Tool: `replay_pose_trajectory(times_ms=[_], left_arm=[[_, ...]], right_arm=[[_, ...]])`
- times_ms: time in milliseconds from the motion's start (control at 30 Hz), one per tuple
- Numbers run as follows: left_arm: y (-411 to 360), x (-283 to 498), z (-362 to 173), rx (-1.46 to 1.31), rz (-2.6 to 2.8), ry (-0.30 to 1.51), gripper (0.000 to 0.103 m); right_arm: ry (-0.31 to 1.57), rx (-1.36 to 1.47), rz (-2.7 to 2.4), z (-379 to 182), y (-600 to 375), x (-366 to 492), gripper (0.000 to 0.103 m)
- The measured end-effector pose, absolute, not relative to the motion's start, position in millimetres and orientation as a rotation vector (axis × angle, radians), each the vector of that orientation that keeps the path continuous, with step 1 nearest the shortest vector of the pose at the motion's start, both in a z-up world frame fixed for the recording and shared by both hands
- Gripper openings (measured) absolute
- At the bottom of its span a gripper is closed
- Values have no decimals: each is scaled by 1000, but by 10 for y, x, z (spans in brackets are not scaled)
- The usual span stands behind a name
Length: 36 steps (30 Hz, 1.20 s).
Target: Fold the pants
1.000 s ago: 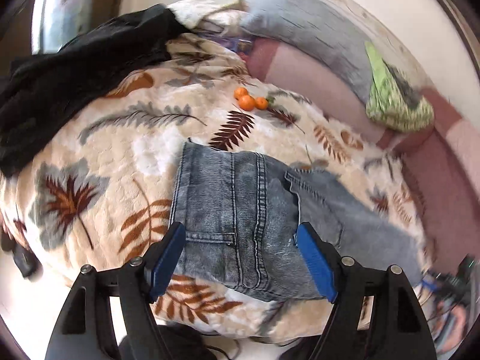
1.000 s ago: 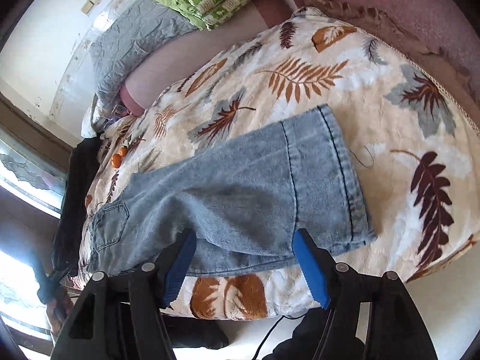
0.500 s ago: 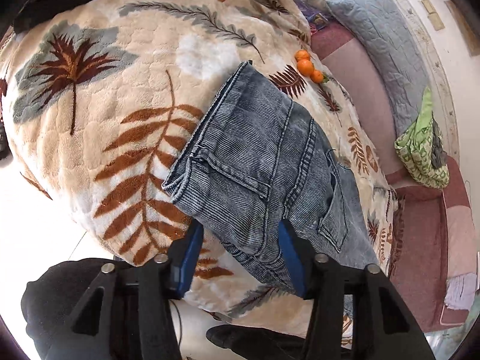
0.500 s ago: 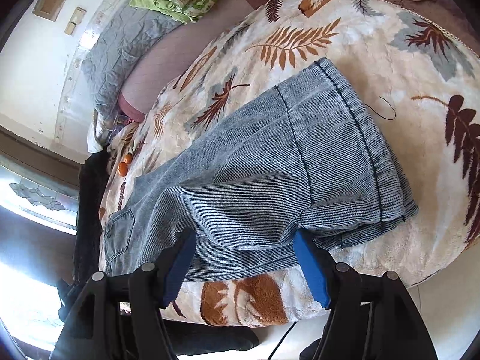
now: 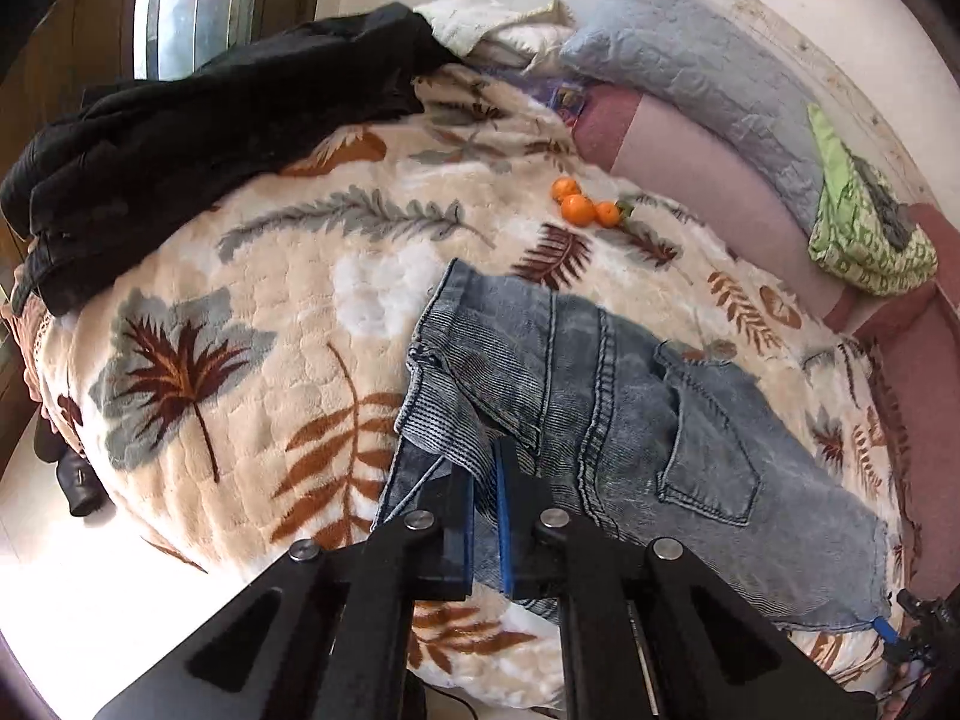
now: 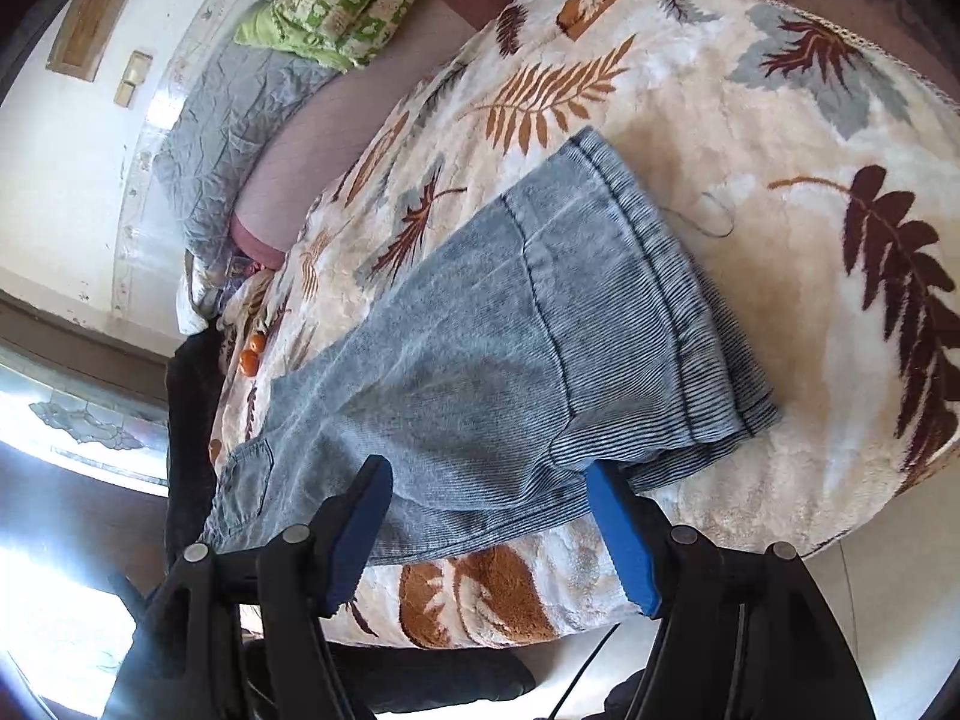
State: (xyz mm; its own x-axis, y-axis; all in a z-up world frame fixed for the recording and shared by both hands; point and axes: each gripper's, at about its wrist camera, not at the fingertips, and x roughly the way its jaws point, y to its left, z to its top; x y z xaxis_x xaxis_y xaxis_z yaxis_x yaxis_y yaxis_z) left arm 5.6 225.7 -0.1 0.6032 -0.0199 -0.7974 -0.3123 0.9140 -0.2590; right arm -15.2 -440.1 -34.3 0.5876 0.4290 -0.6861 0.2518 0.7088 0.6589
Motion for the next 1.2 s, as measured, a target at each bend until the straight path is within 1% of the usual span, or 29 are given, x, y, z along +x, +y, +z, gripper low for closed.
replay_pose_trajectory(times_ms=[67,133,367,433,467,500,533,567,600,733,800,833,867,900,933,1000,1033,1100,1133,1200], left_arm=[[2364,158,-271,-452,188,998,7],[2418,171,-420,-483,181,1012,7],[2401,182,-410,-470,163,995,8],[2401,179,-407,-472,160,993,8],[2400,183,-409,-470,158,992,8],[2403,186,-413,-471,156,992,8],[2412,192,-417,-473,154,993,8],[2418,189,-419,-475,151,993,8],[2424,186,-420,-475,149,994,9],[2398,198,-419,-447,150,999,9],[2377,216,-418,-436,156,1000,9],[2374,218,-418,-438,158,1001,9],[2378,218,-419,-442,158,1002,9],[2385,216,-419,-447,154,1005,9],[2391,223,-420,-445,149,1011,10],[2420,224,-407,-441,129,1024,10],[2442,211,-390,-452,117,1028,11],[2510,134,-313,-488,118,1019,21],[2533,74,-241,-499,130,995,25],[2544,-53,-36,-473,171,913,40]], right_arm=[[965,813,76,-334,-4508,-197,73],[979,835,31,-366,-4614,-242,73],[960,944,-31,-465,-4884,-292,73],[976,933,-32,-475,-4863,-219,70],[990,918,-49,-483,-4843,-181,62],[997,893,-68,-482,-4834,-149,49],[1001,860,-87,-469,-4804,-119,41],[1000,818,-102,-435,-4792,-101,22],[992,769,-111,-372,-4776,-91,15],[877,470,-134,180,-4579,-95,14],[929,405,-175,57,-4595,-24,14],[1002,378,-196,-151,-4636,42,16],[1076,419,-180,-395,-4710,77,23],[1063,546,-141,-463,-4853,21,30],[1005,608,-151,-399,-4971,-75,35],[957,632,-205,-282,-5077,-228,85],[950,648,-202,-251,-5111,-289,88],[944,719,-145,-230,-5144,-399,88],[942,760,-116,-223,-5137,-439,88],[950,832,-66,-274,-5114,-488,88]])
